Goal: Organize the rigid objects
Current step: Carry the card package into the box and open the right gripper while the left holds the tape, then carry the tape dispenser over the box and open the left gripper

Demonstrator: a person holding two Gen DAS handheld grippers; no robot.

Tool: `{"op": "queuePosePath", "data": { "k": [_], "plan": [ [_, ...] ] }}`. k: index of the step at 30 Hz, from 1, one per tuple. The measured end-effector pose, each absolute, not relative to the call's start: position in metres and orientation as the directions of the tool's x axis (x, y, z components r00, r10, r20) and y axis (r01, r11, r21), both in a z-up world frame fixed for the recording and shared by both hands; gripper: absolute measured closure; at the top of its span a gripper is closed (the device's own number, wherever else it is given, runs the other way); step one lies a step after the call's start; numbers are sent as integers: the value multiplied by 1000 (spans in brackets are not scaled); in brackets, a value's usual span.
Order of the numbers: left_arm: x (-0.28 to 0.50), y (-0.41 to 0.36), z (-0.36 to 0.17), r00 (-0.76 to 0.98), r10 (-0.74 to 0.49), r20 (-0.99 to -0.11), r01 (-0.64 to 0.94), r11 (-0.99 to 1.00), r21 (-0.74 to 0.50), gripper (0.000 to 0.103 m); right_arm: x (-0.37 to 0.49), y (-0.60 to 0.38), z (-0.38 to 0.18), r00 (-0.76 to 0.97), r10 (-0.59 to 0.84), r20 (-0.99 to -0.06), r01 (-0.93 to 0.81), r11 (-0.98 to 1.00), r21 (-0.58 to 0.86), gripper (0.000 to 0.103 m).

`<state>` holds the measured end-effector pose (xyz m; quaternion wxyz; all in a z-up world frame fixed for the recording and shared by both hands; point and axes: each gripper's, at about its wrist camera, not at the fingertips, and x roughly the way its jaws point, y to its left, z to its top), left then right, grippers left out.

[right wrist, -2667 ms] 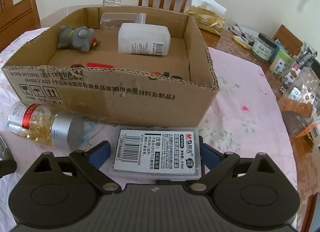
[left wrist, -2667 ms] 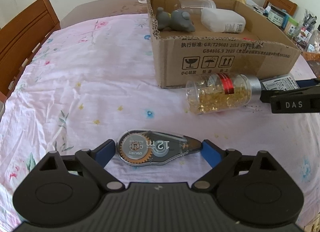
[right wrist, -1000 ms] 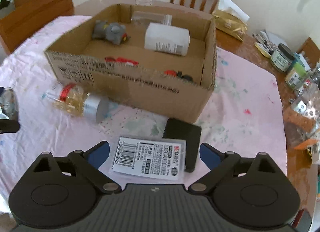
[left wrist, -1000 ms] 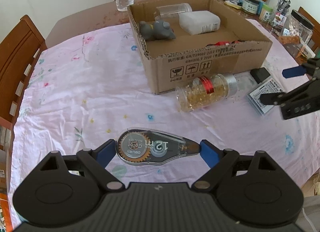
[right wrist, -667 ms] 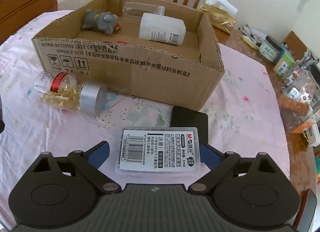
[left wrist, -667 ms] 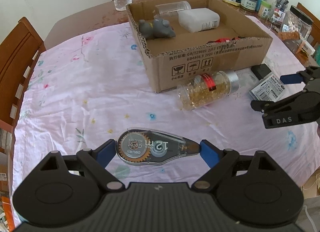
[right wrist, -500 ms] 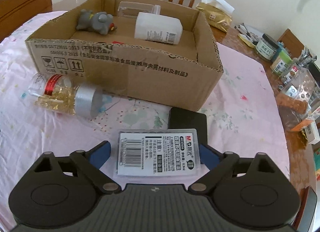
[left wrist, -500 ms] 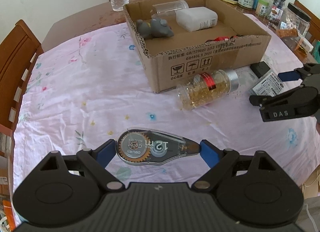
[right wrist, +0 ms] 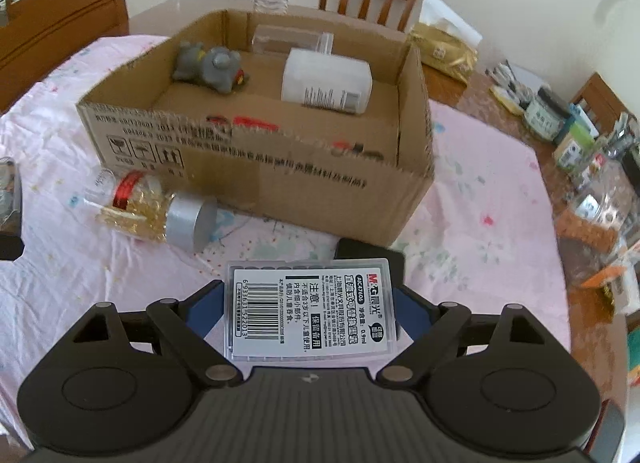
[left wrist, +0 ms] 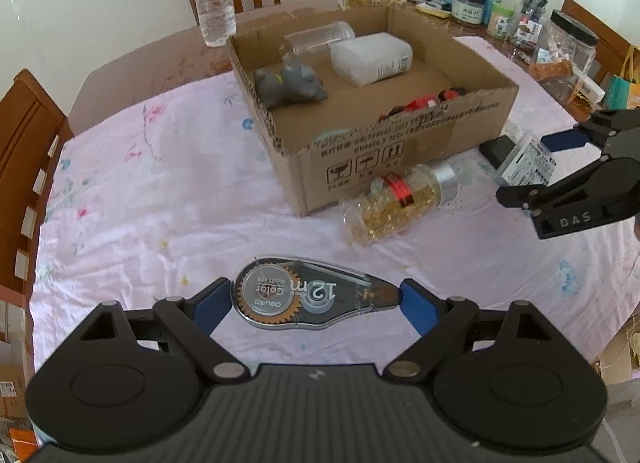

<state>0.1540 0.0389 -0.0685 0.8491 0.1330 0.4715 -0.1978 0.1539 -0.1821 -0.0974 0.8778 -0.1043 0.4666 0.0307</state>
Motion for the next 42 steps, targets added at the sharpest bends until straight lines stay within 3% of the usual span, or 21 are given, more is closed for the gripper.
{"op": "queuePosePath", "data": {
  "k": [11, 20, 24, 27, 42],
  "plan": [
    [153, 41, -46, 505, -210, -837, 447, 893, 46, 14, 190, -197, -23, 657, 57, -752, -233, 964, -130, 11],
    [148, 42, -30, 536, -154, -830, 390, 917, 82, 14, 267, -186, -45, 608, 139, -782, -308, 949, -71, 11],
    [147, 42, -25, 545, -139, -827, 372, 924, 90, 14, 283, -187, -60, 590, 109, -800, -289, 954, -84, 10],
    [149, 39, -22, 548, -136, -825, 371, 924, 94, 14, 281, -195, -59, 603, 117, -789, -269, 961, -63, 0],
    [208, -18, 0, 586, -256, -769, 515, 850, 109, 14, 205, -247, -25, 657, 60, -752, -43, 998, 42, 0]
  ]
}}
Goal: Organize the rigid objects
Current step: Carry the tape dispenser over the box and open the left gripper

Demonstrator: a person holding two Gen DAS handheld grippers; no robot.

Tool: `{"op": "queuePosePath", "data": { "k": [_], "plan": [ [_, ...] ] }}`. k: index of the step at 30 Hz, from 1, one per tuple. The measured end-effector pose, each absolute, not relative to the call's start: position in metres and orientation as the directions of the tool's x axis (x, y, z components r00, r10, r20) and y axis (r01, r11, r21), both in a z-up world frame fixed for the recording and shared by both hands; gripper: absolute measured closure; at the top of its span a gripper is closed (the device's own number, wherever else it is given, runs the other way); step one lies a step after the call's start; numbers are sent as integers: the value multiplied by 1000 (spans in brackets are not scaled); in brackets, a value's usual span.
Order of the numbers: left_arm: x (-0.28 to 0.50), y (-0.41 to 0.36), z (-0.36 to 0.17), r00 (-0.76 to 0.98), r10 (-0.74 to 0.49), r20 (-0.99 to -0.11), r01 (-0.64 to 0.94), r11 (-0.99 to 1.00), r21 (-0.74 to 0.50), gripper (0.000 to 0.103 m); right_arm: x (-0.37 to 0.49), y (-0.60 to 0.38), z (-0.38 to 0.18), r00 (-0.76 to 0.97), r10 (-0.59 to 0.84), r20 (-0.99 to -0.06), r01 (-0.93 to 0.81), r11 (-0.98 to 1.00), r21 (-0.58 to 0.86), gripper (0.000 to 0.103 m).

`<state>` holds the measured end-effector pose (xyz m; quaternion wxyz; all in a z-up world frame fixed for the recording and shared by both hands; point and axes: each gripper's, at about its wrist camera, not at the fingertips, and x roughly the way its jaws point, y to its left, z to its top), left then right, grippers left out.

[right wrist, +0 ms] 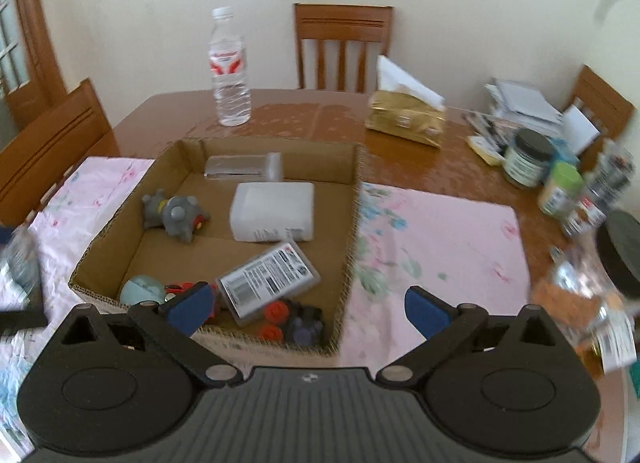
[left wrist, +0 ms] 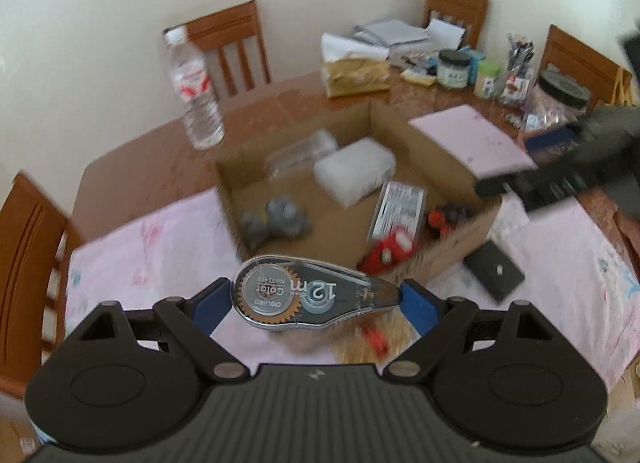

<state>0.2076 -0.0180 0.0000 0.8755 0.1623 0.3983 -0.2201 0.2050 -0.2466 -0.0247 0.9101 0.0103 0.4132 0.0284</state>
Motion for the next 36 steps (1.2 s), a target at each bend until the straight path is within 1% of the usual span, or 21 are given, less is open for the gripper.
{"op": "queuePosePath", "data": {
  "k": [5, 9, 14, 20, 22, 28, 32, 33, 36],
  "plan": [
    [244, -46, -9, 555, -307, -773, 565, 822, 78, 14, 184, -261, -24, 656, 18, -754, 22, 999, 42, 0],
    [266, -67, -25, 525, -316, -790, 598, 797, 79, 14, 172, -272, -25, 652, -13, -758, 73, 996, 45, 0],
    [290, -83, -46, 494, -293, -818, 618, 780, 94, 14, 162, -283, -28, 640, -49, -767, 124, 991, 40, 0],
    [311, -92, -55, 515, -276, -811, 614, 779, 125, 13, 166, -292, -37, 612, -65, -788, 159, 986, 43, 0],
    [315, -92, -54, 526, -270, -806, 600, 790, 126, 9, 168, -293, -38, 605, -66, -794, 163, 986, 42, 0],
    [313, -86, -35, 579, -258, -774, 565, 811, 153, 7, 172, -291, -34, 594, -58, -802, 151, 988, 41, 0],
    [296, -76, -15, 601, -264, -755, 545, 826, 144, 6, 169, -288, -30, 596, -41, -802, 129, 991, 45, 0],
    [290, -73, -11, 607, -266, -749, 539, 830, 142, 4, 168, -287, -31, 599, -36, -800, 123, 991, 48, 0],
    [269, -64, -7, 633, -257, -730, 513, 846, 147, 2, 163, -286, -42, 611, -34, -791, 112, 993, 44, 0]
  ]
}}
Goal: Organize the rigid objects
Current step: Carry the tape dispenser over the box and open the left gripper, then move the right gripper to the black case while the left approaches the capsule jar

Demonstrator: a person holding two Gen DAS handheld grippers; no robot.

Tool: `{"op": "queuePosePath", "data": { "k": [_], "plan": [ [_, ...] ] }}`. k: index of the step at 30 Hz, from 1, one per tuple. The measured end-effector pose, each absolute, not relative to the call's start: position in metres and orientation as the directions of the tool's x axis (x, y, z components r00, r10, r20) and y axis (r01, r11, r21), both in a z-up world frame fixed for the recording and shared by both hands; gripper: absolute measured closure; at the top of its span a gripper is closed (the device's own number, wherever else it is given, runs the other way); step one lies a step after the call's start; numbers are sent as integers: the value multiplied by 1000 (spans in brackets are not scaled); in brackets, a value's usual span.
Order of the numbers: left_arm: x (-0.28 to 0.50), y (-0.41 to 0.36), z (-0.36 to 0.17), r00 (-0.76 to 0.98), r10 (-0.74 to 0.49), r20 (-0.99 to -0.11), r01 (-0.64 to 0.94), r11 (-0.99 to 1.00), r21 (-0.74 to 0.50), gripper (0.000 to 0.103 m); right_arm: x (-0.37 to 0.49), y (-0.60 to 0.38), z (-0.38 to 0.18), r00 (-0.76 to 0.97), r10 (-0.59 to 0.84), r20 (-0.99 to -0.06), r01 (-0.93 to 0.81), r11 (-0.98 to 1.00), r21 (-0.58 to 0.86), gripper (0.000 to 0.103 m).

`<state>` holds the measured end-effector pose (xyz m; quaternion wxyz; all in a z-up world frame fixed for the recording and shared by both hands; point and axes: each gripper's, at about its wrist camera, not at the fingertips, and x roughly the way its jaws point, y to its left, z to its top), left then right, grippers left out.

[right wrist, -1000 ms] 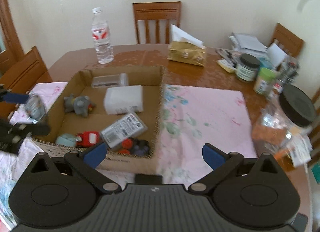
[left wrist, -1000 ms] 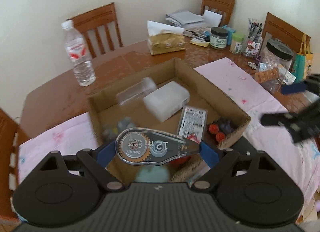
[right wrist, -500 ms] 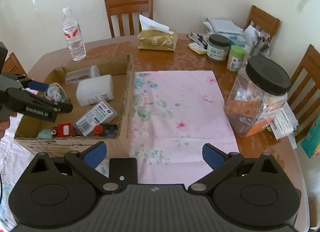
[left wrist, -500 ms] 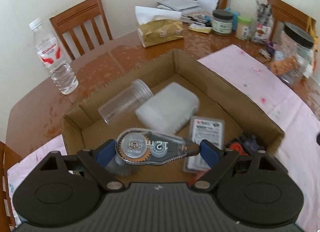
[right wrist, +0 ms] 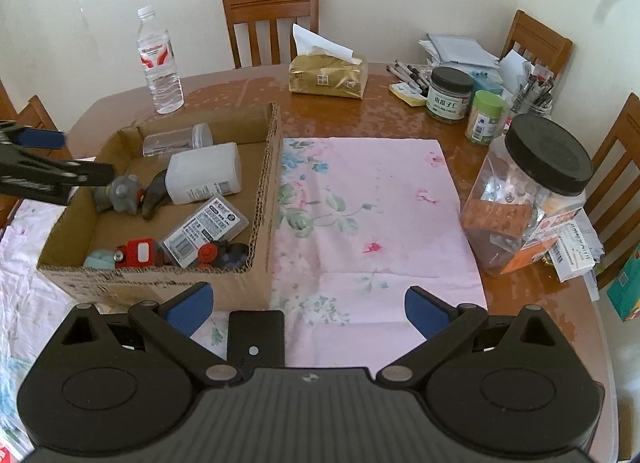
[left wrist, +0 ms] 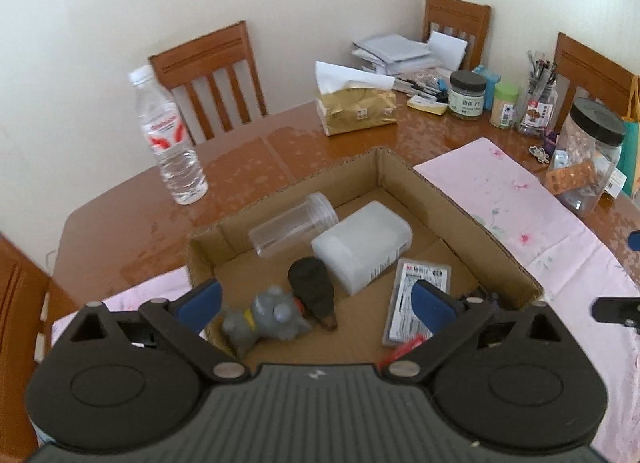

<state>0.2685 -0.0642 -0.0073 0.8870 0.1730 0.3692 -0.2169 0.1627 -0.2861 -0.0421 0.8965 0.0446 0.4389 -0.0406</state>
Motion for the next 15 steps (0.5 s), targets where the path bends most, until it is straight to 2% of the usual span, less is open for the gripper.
{"op": "queuePosePath", "data": {
  "k": [3, 7, 15],
  "plan": [
    [243, -55, -8, 664, -237, -709, 474, 867, 154, 2, 154, -284, -60, 619, -44, -784, 115, 993, 35, 0],
    [213, -39, -13, 650, -230, -724, 418, 904, 88, 1, 144, -280, -86, 576, 24, -817, 78, 993, 84, 0],
    [170, -27, -51, 602, -167, -781, 327, 944, 50, 1, 135, -254, -125, 544, 105, -832, -33, 994, 104, 0]
  ]
}}
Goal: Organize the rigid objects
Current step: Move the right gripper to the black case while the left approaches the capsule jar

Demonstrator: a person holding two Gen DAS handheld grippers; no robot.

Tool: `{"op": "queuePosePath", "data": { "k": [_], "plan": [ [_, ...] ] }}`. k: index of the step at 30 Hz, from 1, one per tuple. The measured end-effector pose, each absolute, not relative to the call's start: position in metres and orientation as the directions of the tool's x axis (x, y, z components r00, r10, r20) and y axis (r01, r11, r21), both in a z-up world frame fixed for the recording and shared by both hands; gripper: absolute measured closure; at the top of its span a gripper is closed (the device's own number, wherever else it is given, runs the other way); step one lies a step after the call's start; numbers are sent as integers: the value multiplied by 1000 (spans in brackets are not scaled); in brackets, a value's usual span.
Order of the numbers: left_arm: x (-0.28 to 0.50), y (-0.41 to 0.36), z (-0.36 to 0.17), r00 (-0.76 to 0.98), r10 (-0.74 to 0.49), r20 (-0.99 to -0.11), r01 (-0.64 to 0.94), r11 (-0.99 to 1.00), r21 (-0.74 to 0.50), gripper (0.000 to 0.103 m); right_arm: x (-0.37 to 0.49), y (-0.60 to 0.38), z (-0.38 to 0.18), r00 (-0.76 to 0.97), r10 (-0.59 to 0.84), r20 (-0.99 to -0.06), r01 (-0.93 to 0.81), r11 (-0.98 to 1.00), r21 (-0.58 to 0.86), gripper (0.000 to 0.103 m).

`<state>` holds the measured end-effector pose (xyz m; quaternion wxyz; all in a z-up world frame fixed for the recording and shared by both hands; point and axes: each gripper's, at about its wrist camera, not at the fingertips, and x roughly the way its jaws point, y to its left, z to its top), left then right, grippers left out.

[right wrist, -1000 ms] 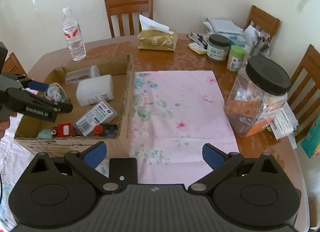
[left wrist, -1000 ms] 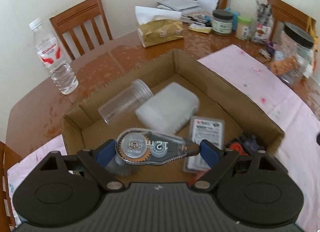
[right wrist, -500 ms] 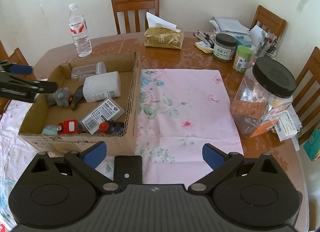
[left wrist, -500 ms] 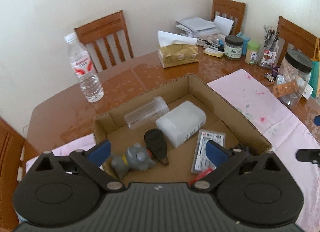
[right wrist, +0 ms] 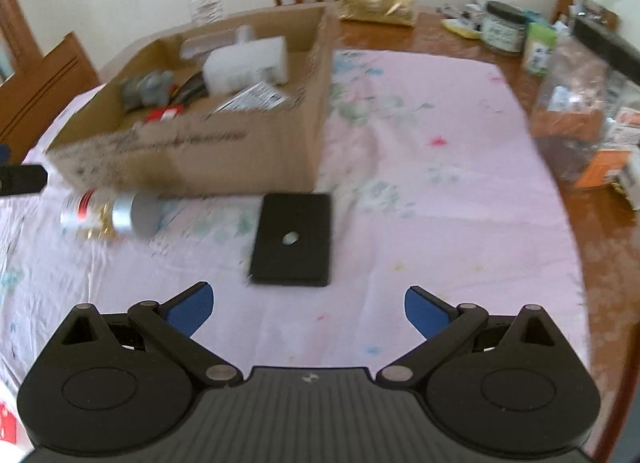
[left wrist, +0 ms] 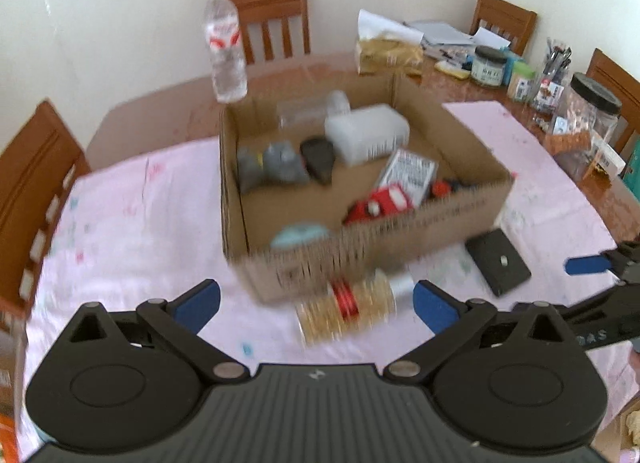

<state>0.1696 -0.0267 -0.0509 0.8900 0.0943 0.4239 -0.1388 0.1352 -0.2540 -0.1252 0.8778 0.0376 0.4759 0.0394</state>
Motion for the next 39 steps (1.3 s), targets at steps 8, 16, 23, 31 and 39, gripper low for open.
{"op": "queuePosePath", "data": {
  "k": [8, 16, 23, 31, 39],
  "plan": [
    [149, -23, -69, 579, -137, -804, 245, 970, 11, 1, 155, -230, -140, 561, 112, -820, -130, 990, 47, 0],
    [146, -27, -80, 557, -124, -821, 214, 977, -2, 1, 149, -217, -137, 503, 235, -832, -270, 957, 107, 0],
    [155, -40, -93, 533, -129, -836, 186, 982, -33, 1, 156, -232, -133, 492, 256, -832, -336, 938, 90, 0],
    [162, -60, -115, 488, -130, -863, 157, 986, -59, 1, 174, -247, -142, 482, 255, -838, -474, 881, -4, 0],
    [167, -70, -135, 481, -106, -870, 114, 992, -58, 1, 184, -250, -143, 449, 329, -831, -607, 795, -13, 0]
  ]
}}
